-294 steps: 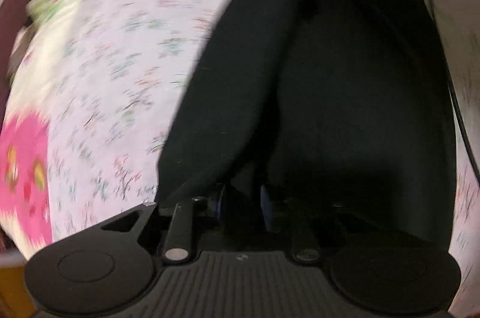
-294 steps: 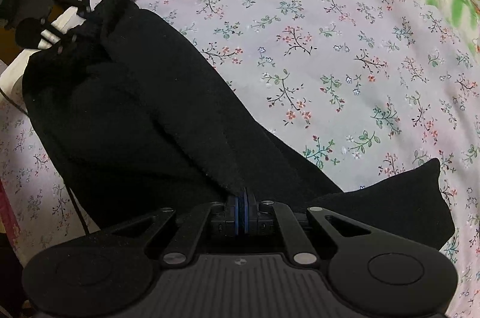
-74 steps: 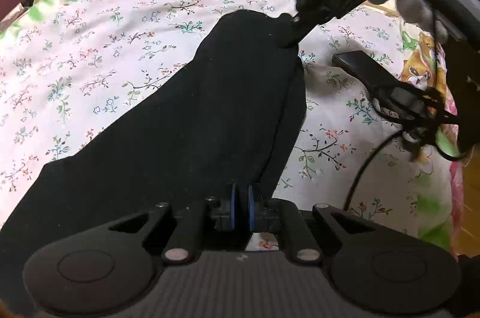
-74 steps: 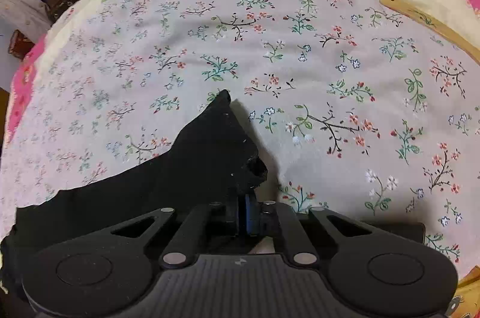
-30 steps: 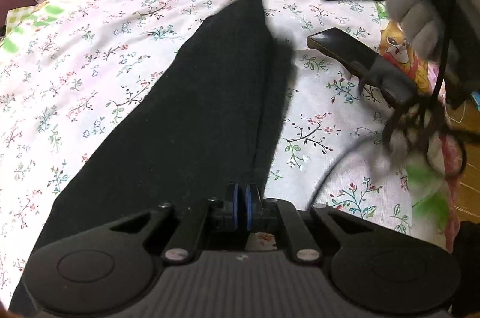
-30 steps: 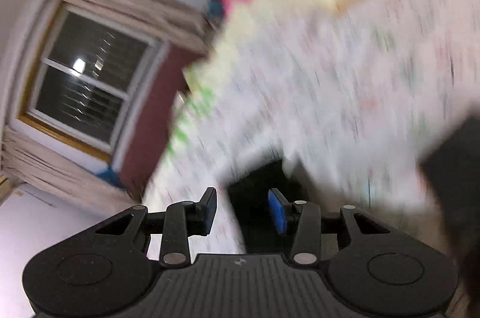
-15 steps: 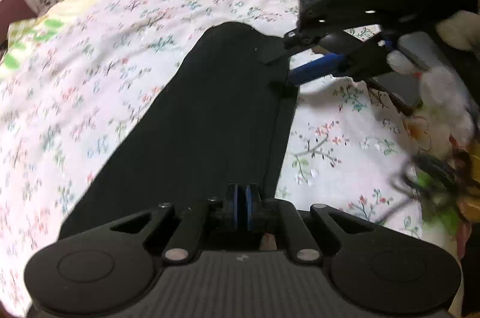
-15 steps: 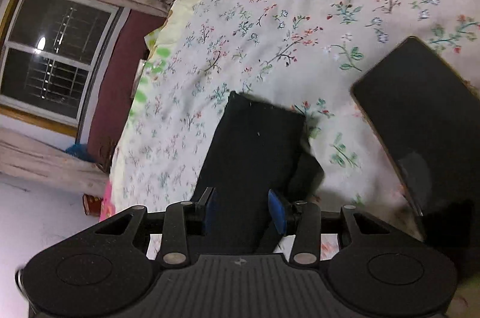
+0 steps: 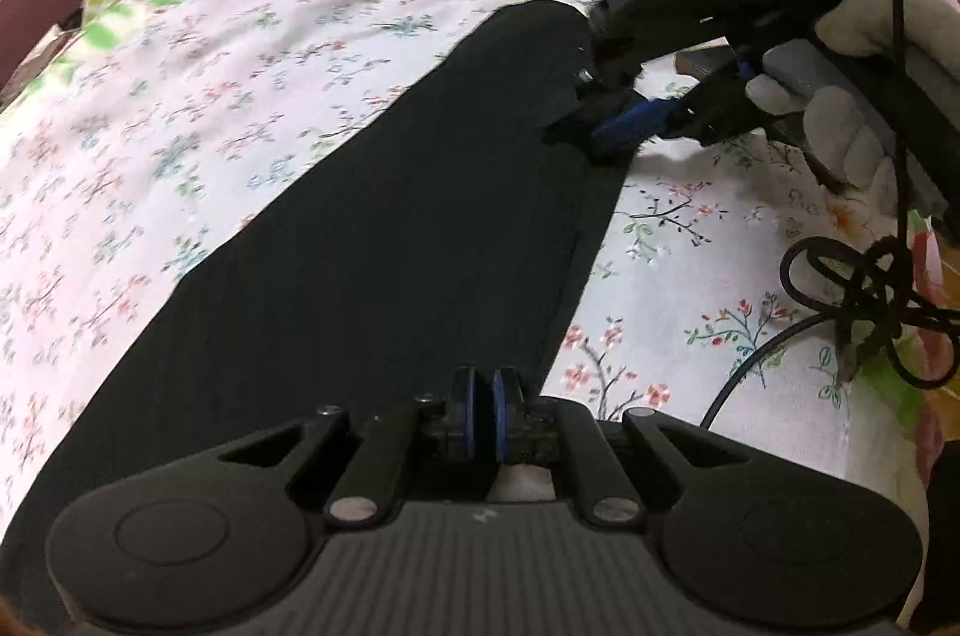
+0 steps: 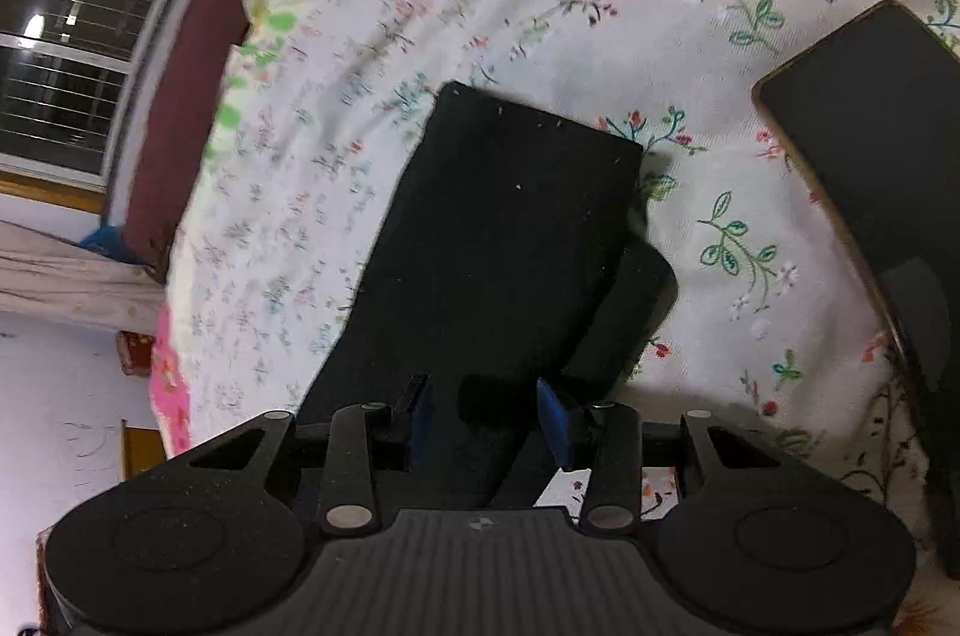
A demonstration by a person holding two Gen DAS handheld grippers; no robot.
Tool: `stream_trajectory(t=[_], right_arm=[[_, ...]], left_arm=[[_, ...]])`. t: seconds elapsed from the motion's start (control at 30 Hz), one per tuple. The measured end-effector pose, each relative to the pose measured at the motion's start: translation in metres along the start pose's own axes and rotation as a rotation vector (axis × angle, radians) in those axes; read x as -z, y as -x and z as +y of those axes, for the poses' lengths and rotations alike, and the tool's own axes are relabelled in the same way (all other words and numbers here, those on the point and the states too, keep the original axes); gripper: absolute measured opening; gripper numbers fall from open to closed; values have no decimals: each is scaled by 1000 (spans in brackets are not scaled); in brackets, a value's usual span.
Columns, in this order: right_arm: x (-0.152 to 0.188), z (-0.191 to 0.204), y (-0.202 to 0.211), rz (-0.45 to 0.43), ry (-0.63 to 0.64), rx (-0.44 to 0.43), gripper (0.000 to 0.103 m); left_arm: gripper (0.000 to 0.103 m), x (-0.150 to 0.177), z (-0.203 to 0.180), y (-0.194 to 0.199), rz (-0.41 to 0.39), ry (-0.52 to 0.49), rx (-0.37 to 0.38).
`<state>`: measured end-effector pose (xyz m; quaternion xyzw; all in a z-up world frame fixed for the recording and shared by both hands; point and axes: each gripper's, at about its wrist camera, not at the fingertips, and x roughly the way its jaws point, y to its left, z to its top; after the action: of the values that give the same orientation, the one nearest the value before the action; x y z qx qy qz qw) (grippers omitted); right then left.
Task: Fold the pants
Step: 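Lay the held cuffs onto the waistband end with both grippers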
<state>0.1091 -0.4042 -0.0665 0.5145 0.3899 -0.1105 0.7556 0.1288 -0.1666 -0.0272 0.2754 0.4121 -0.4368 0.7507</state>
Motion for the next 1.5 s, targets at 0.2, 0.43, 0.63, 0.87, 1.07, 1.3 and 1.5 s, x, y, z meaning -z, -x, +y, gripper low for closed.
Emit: stream_trajectory(t=[0.2, 0.43, 0.63, 0.87, 1.07, 1.3, 1.5], right_arm=[[6, 5, 7, 32, 53, 7, 0], [15, 5, 19, 1, 39, 33, 0], [-2, -14, 12, -101, -76, 43, 16], [2, -29, 18, -152, -132, 27, 23], [-9, -23, 21, -236, -104, 56, 24], [-12, -30, 28, -294, -122, 130, 26], [-21, -23, 13, -269, -83, 99, 16]], left_arm=[[17, 16, 8, 8, -5, 42, -18], [17, 8, 6, 8, -30, 32, -11], [17, 5, 2, 4, -24, 25, 5], [17, 1, -1, 3, -24, 1, 23], [17, 1, -1, 1, -18, -5, 27], [17, 2, 2, 0, -24, 13, 38], [17, -4, 2, -2, -41, 73, 50]])
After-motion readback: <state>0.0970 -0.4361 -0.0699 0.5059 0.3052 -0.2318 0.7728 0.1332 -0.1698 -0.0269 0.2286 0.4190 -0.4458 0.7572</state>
